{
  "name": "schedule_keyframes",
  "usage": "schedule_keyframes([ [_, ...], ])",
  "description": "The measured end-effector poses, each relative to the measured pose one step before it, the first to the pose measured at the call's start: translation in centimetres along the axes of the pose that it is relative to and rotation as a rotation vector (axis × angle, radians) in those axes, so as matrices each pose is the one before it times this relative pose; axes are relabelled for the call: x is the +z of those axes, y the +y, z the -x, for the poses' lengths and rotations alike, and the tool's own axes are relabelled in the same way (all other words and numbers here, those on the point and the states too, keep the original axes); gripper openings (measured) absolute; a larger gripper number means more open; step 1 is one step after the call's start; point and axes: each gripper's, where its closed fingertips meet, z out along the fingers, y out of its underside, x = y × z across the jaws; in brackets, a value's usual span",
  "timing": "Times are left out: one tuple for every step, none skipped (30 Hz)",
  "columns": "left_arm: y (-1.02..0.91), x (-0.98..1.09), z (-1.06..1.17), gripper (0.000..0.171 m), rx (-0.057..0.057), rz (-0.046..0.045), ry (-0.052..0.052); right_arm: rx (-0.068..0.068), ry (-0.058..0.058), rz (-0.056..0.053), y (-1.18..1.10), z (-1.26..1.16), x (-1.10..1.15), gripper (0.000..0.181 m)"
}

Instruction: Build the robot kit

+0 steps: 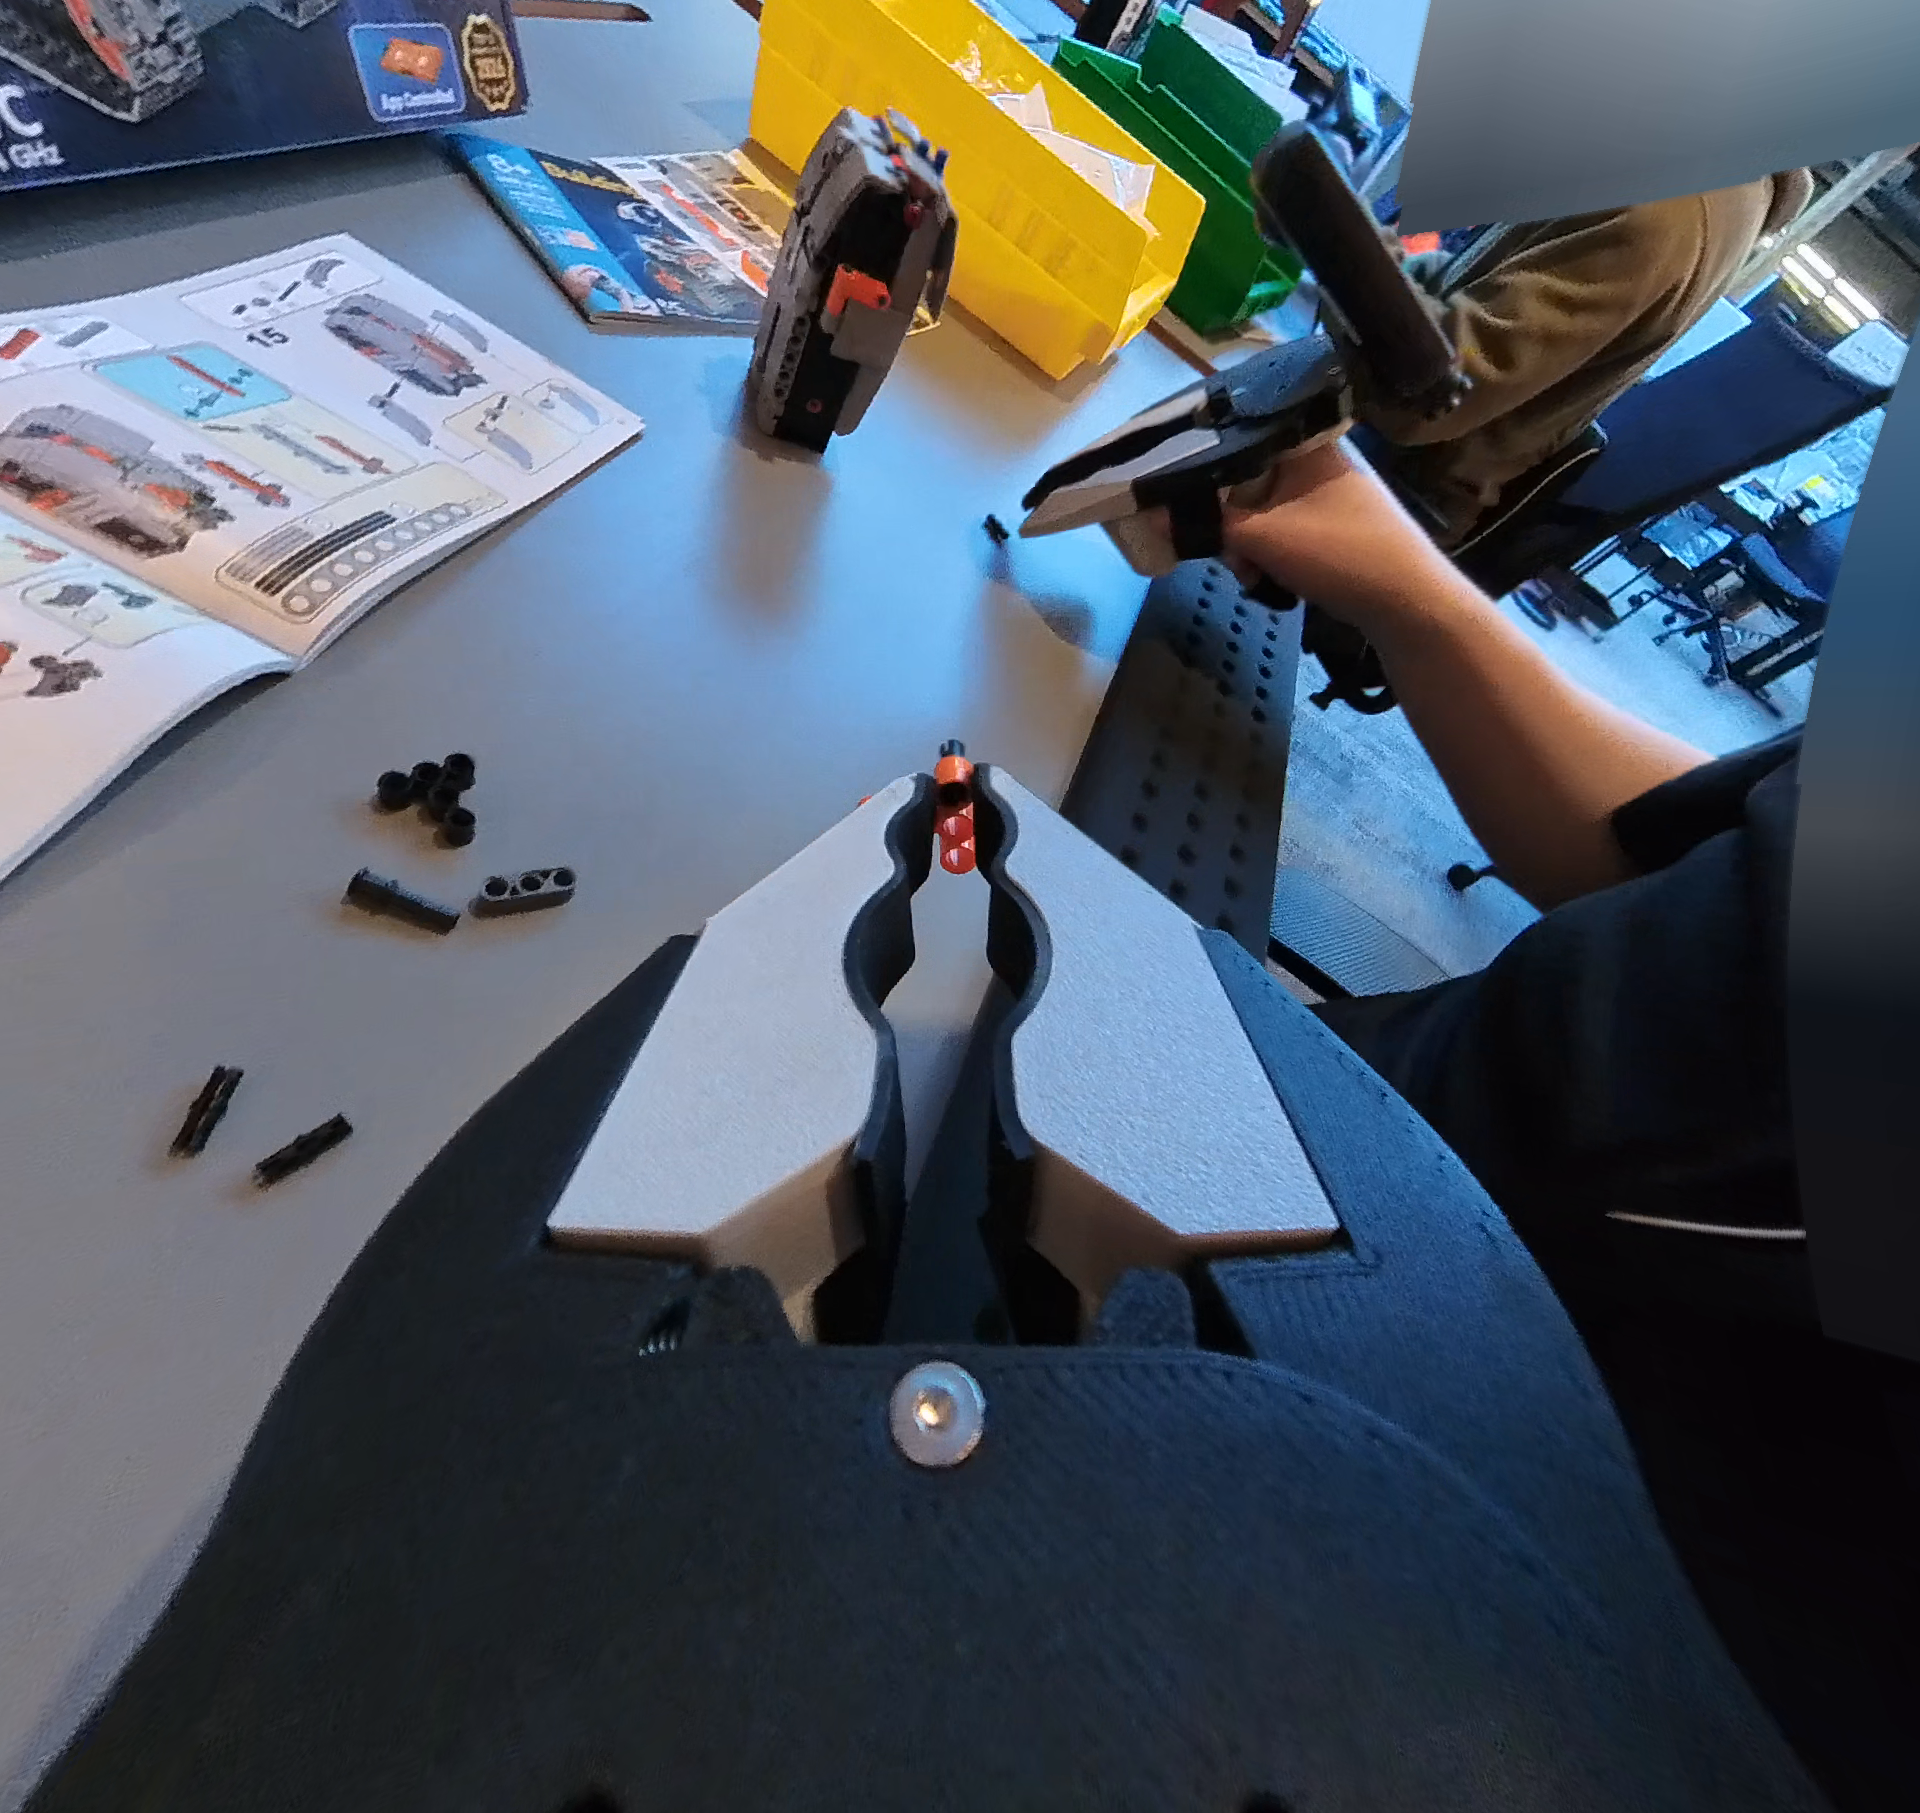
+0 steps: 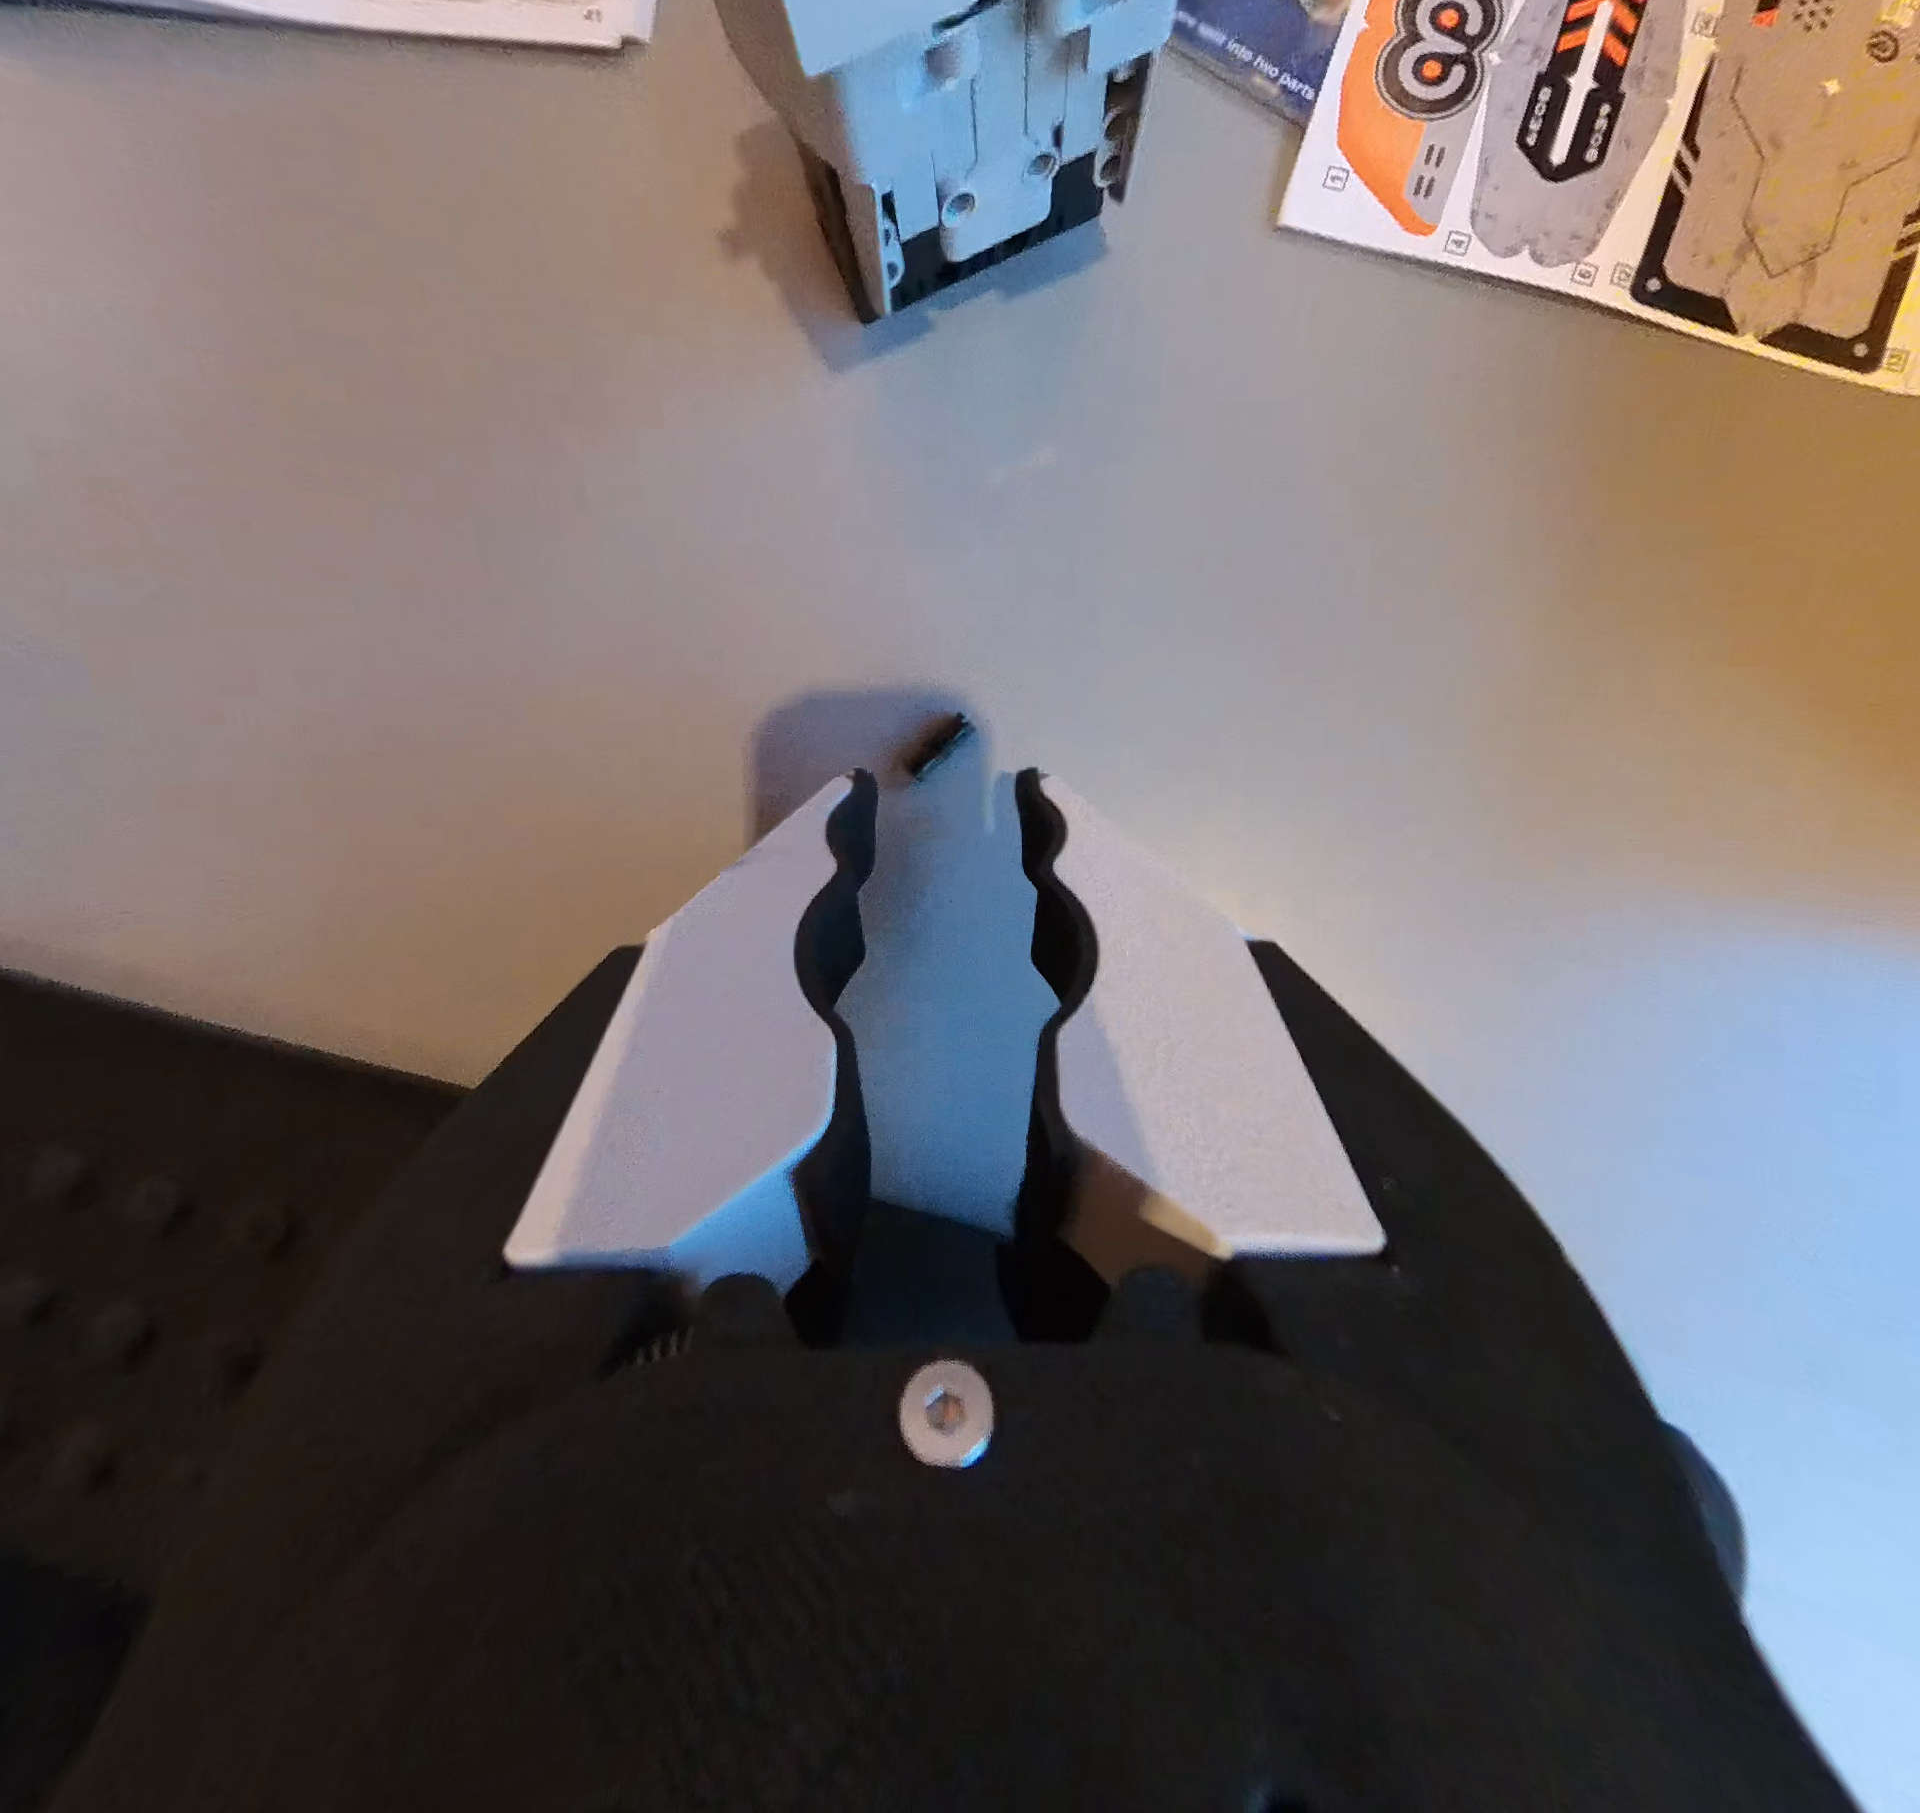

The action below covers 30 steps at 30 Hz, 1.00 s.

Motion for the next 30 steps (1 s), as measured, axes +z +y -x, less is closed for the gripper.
schedule_keyframes([
  [-0.161,0.164,-0.207,0.004,0.007,0.00429,0.0042,0.0078,0.0105,-0.0032,0.046,0.1,0.27,0.027],
  [-0.113,0.163,-0.165,0.004,0.0067,0.00498,0.0019,0.012,0.0036,0.0004,0.051,0.084,0.306,0.027],
  [-0.058,0.131,-0.156,0.004,0.0046,0.0059,0.0021,0.0172,-0.0054,0.0104,0.158,0.173,0.341,0.029],
  [-0.013,0.102,-0.165,0.003,0.003,0.00597,0.0022,0.0154,-0.0101,0.0061,0.032,0.233,0.255,0.031],
  [0.011,0.078,-0.11,0.003,0.0021,0.00547,-0.0001,0.0018,0.0177,-0.0143,-0.275,-0.188,0.045,0.029],
  [0.029,0.037,-0.08,0.003,0.0013,0.00432,-0.0013,-0.0093,0.0202,0.003,-0.035,-0.238,0.056,0.027],
  [0.037,0.037,-0.096,0.004,0.0002,0.00388,0.0007,-0.0123,0.0088,0.0089,0.054,-0.061,0.073,0.023],
  [0.051,0.015,-0.087,0.004,-0.0004,0.00487,0.0022,-0.0144,0.0116,-0.0042,-0.079,-0.102,0.05,0.018],
  [0.039,0.008,-0.042,0.004,0.0003,0.00527,0.0003,-0.0165,0.0038,-0.0009,0.022,0.02,0.035,0.014],
  [0.022,0.001,-0.026,0.004,0.0019,0.00527,-0.0007,-0.0105,-0.0106,0.002,0.05,0.193,-0.017,0.008],
  [-0.02,-0.003,-0.013,0.004,0.0025,0.00271,-0.0008,-0.0074,-0.0077,0.0018,0.025,0.116,-0.011,0.005],
  [-0.068,-0.005,-0.022,0.004,0.002,-0.00029,0.0002,-0.0105,-0.0064,0.0003,0.017,0.065,0.002,0.003],
  [-0.088,0.007,-0.077,0.004,0.0019,-0.00037,0.0025,-0.0056,-0.0014,0.0002,0.033,-0.029,-0.011,0.003],
  [-0.067,0.015,-0.064,0.004,0.0022,0.00043,0.0014,-0.0006,-0.0043,0.0033,0.061,-0.023,-0.06,0.003],
  [-0.047,0.027,-0.068,0.004,0.0038,0.00052,0.0008,-0.0096,-0.0102,0.0018,0.064,0.047,-0.03,0.003],
  [-0.027,0.043,-0.065,0.004,0.0043,0.00073,0.0007,-0.013,-0.0071,-0.0043,0.011,0.013,-0.009,0.003],
  [0.002,0.047,-0.04,0.004,0.0029,0.00087,0.0008,-0.0091,-0.0098,-0.0079,-0.028,0.021,0.006,0.003],
  [0.011,0.04,-0.048,0.004,0.0019,0.001,0.002,-0.0102,-0.0161,-0.0025,-0.035,0.043,0.015,0.003],
  [0.037,0.032,-0.016,0.004,0.0022,0.0018,0.0012,-0.0183,-0.0338,0.007,-0.007,0.308,0.013,0.002],
  [0.044,-0.017,0.049,0.004,0.0023,0.00252,-0.0037,-0.0547,-0.058,0.0218,-0.033,0.815,-0.064,0.003],
  [0.047,-0.05,0.086,0.004,0.002,0.00261,-0.0064,-0.1,-0.0284,0.0279,-0.27,0.579,-0.29,0.003],
  [-0.001,-0.1,0.051,0.004,0.0027,-0.00027,-0.0048,-0.1663,-0.0131,0.0472,-0.293,0.511,-0.451,0.002],
  [-0.013,-0.134,0.041,0.004,0.0009,-0.00202,-0.0037,-0.1835,0.0424,0.0847,0.025,-0.429,-0.519,0.003],
  [-0.039,-0.141,0.055,0.004,-0.0003,-0.00372,-0.0037,-0.1756,0.0765,0.1026,0.149,-1.31,-0.577,0.003],
  [-0.039,-0.141,0.051,0.004,-0.0004,-0.00449,-0.003,-0.1992,-0.0252,0.0824,0.134,0.048,-0.37,0.003],
  [-0.027,-0.109,0.056,0.004,-0.0012,-0.00403,-0.0036,-0.176,-0.0473,0.0696,0.184,0.309,-0.206,0.003],
  [-0.018,-0.115,0.033,0.004,-0.0018,-0.00458,-0.004,-0.1047,-0.0052,0.0862,0.418,-0.619,-0.131,0.003],
  [-0.026,-0.125,-0.027,0.004,-0.002,-0.00651,-0.0029,-0.067,-0.0868,0.092,0.531,0.455,-0.074,0.003],
  [-0.005,-0.138,-0.071,0.004,-0.0013,-0.00691,-0.0008,-0.0338,-0.0752,0.0824,0.441,0.27,-0.073,0.003],
  [0.066,-0.139,-0.033,0.003,-0.0027,-0.00336,-0.0019,-0.0121,-0.0291,0.0847,0.479,-0.371,-0.086,0.003],
])
